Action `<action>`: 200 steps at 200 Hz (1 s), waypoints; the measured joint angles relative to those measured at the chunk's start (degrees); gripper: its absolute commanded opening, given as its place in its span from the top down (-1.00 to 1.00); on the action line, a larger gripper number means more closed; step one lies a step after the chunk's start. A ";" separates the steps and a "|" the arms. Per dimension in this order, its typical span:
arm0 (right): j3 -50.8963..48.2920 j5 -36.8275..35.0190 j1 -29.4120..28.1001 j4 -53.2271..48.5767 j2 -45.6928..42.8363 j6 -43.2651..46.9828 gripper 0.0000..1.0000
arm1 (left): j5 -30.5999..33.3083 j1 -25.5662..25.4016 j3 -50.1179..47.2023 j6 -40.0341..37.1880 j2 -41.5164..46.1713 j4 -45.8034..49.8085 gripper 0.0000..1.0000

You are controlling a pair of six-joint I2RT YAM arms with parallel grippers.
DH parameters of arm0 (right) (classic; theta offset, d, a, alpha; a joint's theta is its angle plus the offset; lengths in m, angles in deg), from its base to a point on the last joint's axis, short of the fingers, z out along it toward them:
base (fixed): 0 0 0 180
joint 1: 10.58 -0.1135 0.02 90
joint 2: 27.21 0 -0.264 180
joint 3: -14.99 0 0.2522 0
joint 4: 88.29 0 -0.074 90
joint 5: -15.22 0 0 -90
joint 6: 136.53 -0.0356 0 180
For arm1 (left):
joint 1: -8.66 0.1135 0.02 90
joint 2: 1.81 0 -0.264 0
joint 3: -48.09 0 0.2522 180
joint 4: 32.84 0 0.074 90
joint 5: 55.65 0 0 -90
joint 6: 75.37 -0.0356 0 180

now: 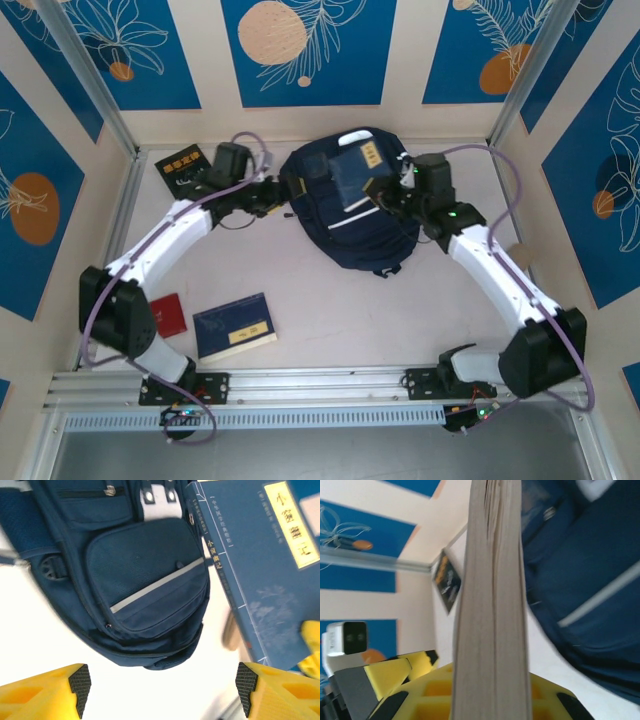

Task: Pack the student bag
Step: Open the student bag at the center of the table.

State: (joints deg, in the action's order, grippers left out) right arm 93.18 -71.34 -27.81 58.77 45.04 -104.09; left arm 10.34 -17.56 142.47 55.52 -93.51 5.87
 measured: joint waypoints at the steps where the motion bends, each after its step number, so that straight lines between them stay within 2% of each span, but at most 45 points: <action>1: 0.00 -0.11 0.22 -0.24 -0.17 0.22 0.91 | 0.28 -0.24 0.31 -0.26 -0.26 0.20 -0.52; 49: -1.95 -2.16 12.90 -14.12 -6.93 9.14 0.91 | 11.34 -13.14 21.92 -16.94 -19.50 10.95 -0.33; 83: -4.98 -0.83 19.52 -18.45 -10.71 11.82 0.91 | 15.26 -17.62 37.11 -29.68 -34.25 18.60 -0.34; 115: -6.36 1.53 23.96 -20.20 -11.39 12.74 0.91 | 18.45 -19.58 48.46 -38.77 -44.30 24.20 -0.34; 141: -6.58 2.82 25.20 -20.70 -11.41 12.94 0.91 | 19.80 -19.82 52.24 -43.23 -48.09 25.62 -0.33; 182: -7.10 4.55 25.57 -20.68 -11.34 13.09 0.91 | 21.29 -19.82 52.50 -46.40 -50.25 25.44 -0.29; 191: -7.10 4.81 25.59 -20.65 -11.32 13.09 0.91 | 21.46 -19.82 52.65 -46.95 -50.62 25.46 -0.23; 200: -7.10 5.05 25.62 -20.59 -11.28 13.09 0.91 | 21.75 -19.82 52.85 -47.45 -50.97 25.44 -0.09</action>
State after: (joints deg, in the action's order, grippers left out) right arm 86.07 -66.29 -2.19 38.18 33.76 -90.99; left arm 32.09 -37.39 195.32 8.07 -144.48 31.31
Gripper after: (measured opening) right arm 0.132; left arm 0.623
